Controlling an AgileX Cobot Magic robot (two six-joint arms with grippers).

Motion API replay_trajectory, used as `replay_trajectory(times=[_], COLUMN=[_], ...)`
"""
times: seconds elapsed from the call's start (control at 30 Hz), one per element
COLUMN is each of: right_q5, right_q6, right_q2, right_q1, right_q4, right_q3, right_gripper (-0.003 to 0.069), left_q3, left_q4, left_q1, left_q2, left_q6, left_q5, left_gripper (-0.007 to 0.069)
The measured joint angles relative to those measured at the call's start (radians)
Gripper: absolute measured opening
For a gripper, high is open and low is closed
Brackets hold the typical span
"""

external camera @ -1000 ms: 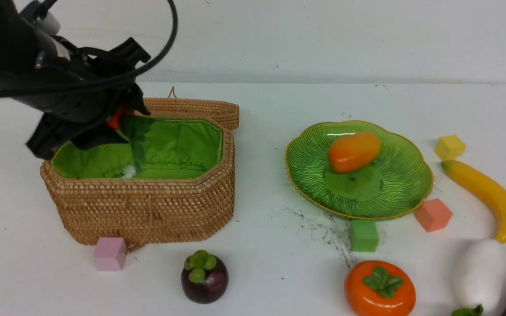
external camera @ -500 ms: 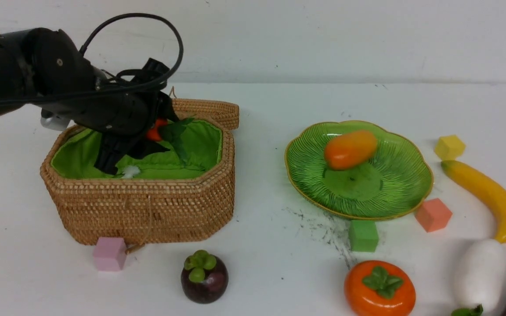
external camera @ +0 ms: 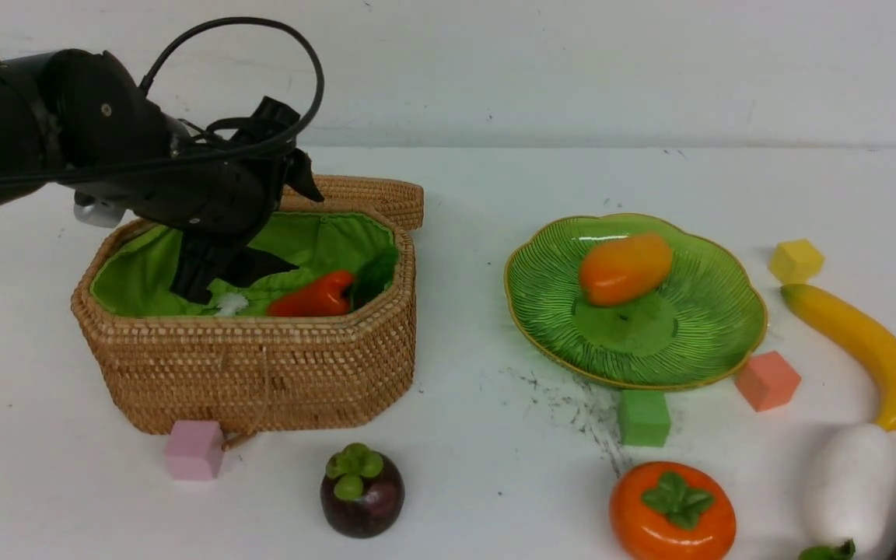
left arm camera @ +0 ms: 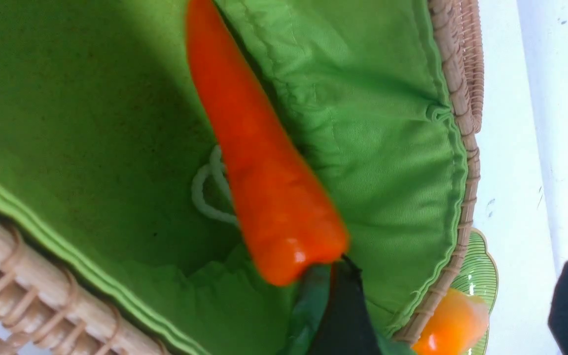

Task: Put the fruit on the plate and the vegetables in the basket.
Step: Grab a mangosteen with your left arm and put it on the plate on the right

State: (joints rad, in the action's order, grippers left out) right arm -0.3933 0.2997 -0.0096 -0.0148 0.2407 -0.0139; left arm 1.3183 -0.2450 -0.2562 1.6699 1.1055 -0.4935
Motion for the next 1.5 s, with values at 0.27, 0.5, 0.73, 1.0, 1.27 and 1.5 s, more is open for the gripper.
replay_trajectory(times=[0.27, 0.5, 0.73, 1.0, 1.27, 1.5], right_q5=[0.0, 0.0, 0.0, 0.0, 0.0, 0.0], right_q6=[0.0, 0.0, 0.0, 0.0, 0.0, 0.0], right_q2=[0.0, 0.0, 0.0, 0.0, 0.0, 0.0], right_q1=[0.0, 0.0, 0.0, 0.0, 0.0, 0.0], right_q4=[0.0, 0.0, 0.0, 0.0, 0.0, 0.0], right_q3=[0.0, 0.0, 0.0, 0.0, 0.0, 0.0], right_gripper=[0.0245, 0.0245, 0.0245, 0.0245, 0.0245, 0.0245], left_q3=[0.0, 0.0, 0.0, 0.0, -0.146, -0.212], left_q4=[0.0, 0.0, -0.028, -0.048, -0.069, 0.048], left_q1=[0.0, 0.0, 0.0, 0.0, -0.042, -0.186], left_q2=[0.0, -0.004, -0.064, -0.184, -0.205, -0.179], left_q6=[0.0, -0.162, -0.559, -0.987, -1.167, -1.122], left_q5=[0.001, -0.012, -0.189, -0.563, -0.602, -0.486], left_gripper=[0.0511, 0.0511, 0.0463, 0.0374, 0.0342, 0.038])
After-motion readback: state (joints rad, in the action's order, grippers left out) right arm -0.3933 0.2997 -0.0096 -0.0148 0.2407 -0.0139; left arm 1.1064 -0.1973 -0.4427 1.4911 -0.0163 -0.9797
